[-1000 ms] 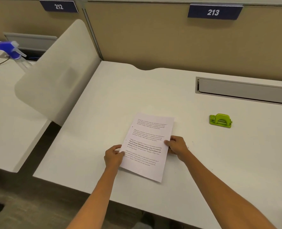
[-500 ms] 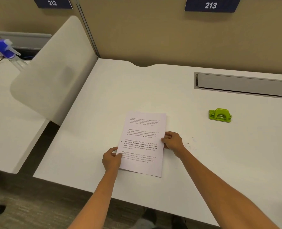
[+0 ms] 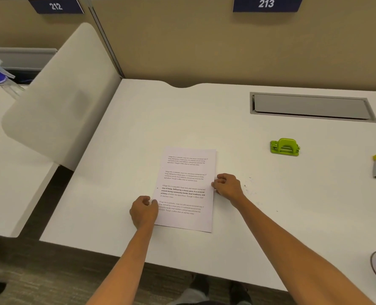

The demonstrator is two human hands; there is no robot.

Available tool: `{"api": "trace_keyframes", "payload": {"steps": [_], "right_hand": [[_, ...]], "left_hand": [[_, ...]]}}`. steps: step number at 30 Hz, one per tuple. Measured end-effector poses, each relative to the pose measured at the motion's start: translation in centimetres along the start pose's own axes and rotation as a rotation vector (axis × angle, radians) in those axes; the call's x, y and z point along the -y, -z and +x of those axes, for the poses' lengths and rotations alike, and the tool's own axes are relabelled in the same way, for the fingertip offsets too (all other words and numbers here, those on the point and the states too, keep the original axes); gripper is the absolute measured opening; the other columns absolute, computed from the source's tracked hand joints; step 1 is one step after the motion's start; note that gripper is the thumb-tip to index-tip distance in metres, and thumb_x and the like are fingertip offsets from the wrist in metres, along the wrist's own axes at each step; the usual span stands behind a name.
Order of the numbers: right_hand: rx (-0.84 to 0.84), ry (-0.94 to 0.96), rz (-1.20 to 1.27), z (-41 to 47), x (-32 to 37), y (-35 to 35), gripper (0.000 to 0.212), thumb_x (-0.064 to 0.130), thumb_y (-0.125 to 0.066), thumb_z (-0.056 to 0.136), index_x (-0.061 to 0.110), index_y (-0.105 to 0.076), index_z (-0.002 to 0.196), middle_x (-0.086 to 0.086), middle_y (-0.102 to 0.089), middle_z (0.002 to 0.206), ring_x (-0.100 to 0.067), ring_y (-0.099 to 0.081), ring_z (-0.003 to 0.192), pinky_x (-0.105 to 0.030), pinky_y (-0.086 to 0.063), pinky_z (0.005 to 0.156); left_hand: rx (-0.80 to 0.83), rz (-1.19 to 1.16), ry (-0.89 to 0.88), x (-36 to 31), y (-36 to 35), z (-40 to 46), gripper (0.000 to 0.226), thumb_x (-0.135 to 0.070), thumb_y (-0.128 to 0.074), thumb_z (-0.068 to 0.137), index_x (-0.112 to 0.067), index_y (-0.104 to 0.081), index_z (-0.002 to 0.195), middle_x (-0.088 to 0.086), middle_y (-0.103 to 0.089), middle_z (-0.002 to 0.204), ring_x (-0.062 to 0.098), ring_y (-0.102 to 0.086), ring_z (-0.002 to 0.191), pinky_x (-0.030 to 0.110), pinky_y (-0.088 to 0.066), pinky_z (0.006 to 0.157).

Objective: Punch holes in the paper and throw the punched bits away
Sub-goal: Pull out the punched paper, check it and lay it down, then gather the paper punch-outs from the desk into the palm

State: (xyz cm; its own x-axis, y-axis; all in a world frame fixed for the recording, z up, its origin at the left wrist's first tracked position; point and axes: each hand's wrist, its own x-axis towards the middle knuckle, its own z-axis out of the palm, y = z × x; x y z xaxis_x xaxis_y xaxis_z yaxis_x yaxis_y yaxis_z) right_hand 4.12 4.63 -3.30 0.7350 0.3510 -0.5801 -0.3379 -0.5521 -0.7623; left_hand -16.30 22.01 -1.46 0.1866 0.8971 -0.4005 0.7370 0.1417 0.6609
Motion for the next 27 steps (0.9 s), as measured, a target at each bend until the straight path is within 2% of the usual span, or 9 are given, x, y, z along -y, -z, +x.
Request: {"api": "trace_keyframes", "payload": {"steps": [4, 8, 11, 16, 17, 19, 21, 23, 27], "right_hand": [[-0.021, 0.021, -0.035, -0.6, -0.7, 0.8, 0.047, 0.019, -0.068, 0.078, 0.007, -0.061, 0.123, -0.001, -0.073, 0.102, -0.023, -0.067, 0.102, -0.042, -0.054, 0.095], [-0.120, 0.104, -0.090, -1.9, -1.1, 1.9, 0.032, 0.013, -0.063, 0.082, 0.010, -0.066, 0.114, -0.002, -0.072, 0.101, -0.018, -0.068, 0.091, -0.031, -0.054, 0.088], [-0.225, 0.277, -0.106, -3.6, -2.4, 2.6, 0.024, 0.005, -0.061, 0.085, 0.010, -0.066, 0.109, -0.004, -0.071, 0.097, -0.011, -0.066, 0.083, -0.027, -0.056, 0.083], [-0.462, 0.599, -0.532, -7.0, -7.4, 1.9, 0.029, 0.017, -0.061, 0.089, 0.014, -0.065, 0.117, -0.001, -0.066, 0.121, -0.019, -0.060, 0.116, -0.040, -0.051, 0.093], [-0.445, 0.649, -0.656, -7.3, -8.5, 1.4, 0.035, 0.023, -0.059, 0.091, 0.012, -0.063, 0.123, -0.004, -0.063, 0.130, -0.022, -0.056, 0.124, -0.046, -0.047, 0.100], [-0.304, 0.655, -0.899, -8.1, -10.4, 0.5, 0.053, 0.041, -0.044, 0.097, 0.010, -0.048, 0.141, -0.008, -0.044, 0.151, -0.027, -0.036, 0.142, -0.054, -0.025, 0.113], [-0.175, 0.609, -1.029, -8.7, -11.9, -0.1, 0.068, 0.054, -0.029, 0.099, 0.011, -0.029, 0.152, -0.009, -0.021, 0.161, -0.027, -0.015, 0.150, -0.059, -0.011, 0.114], [-0.121, 0.575, -1.064, -9.2, -12.7, -0.3, 0.074, 0.061, -0.022, 0.099, 0.012, -0.018, 0.155, -0.008, -0.012, 0.163, -0.026, -0.006, 0.151, -0.062, -0.006, 0.114], [-0.090, 0.524, -1.079, -9.2, -12.7, 0.7, 0.080, 0.066, -0.019, 0.097, 0.013, -0.012, 0.156, -0.007, -0.006, 0.164, -0.024, 0.001, 0.151, -0.064, -0.003, 0.116]], "left_hand": [[-0.076, 0.112, -0.063, -1.1, -0.4, -0.7, 0.033, -0.018, -0.071, 0.080, -0.007, -0.063, 0.110, 0.014, -0.062, 0.115, 0.034, -0.060, 0.103, 0.040, -0.050, 0.075], [-0.095, 0.169, -0.205, -2.7, -1.7, -1.3, 0.033, -0.020, -0.072, 0.079, -0.009, -0.059, 0.107, 0.013, -0.059, 0.113, 0.033, -0.056, 0.108, 0.048, -0.052, 0.085], [-0.039, 0.144, -0.383, -4.2, -3.7, -2.3, 0.031, -0.018, -0.072, 0.080, -0.009, -0.058, 0.107, 0.010, -0.059, 0.110, 0.029, -0.055, 0.107, 0.042, -0.050, 0.085], [0.192, 0.138, -0.665, -6.8, -8.2, -4.6, 0.032, -0.012, -0.066, 0.085, -0.008, -0.059, 0.115, 0.008, -0.059, 0.118, 0.023, -0.055, 0.112, 0.026, -0.040, 0.088], [0.247, 0.147, -0.726, -7.3, -9.1, -5.1, 0.032, -0.012, -0.065, 0.086, -0.008, -0.058, 0.118, 0.008, -0.059, 0.120, 0.022, -0.054, 0.114, 0.024, -0.038, 0.091], [0.355, 0.175, -0.865, -8.0, -10.9, -5.9, 0.033, -0.012, -0.061, 0.090, -0.007, -0.056, 0.122, 0.009, -0.059, 0.124, 0.023, -0.053, 0.119, 0.024, -0.037, 0.096], [0.461, 0.200, -0.950, -8.6, -12.2, -6.6, 0.035, -0.014, -0.057, 0.094, -0.007, -0.052, 0.128, 0.009, -0.056, 0.131, 0.023, -0.049, 0.125, 0.027, -0.037, 0.102], [0.551, 0.228, -0.982, -9.0, -13.3, -7.0, 0.040, -0.017, -0.053, 0.097, -0.008, -0.047, 0.135, 0.008, -0.051, 0.141, 0.021, -0.044, 0.133, 0.027, -0.032, 0.109], [0.705, 0.332, -1.035, -8.9, -15.0, -7.1, 0.049, -0.023, -0.047, 0.101, -0.012, -0.034, 0.147, 0.006, -0.034, 0.156, 0.020, -0.028, 0.145, 0.032, -0.023, 0.119]]}}
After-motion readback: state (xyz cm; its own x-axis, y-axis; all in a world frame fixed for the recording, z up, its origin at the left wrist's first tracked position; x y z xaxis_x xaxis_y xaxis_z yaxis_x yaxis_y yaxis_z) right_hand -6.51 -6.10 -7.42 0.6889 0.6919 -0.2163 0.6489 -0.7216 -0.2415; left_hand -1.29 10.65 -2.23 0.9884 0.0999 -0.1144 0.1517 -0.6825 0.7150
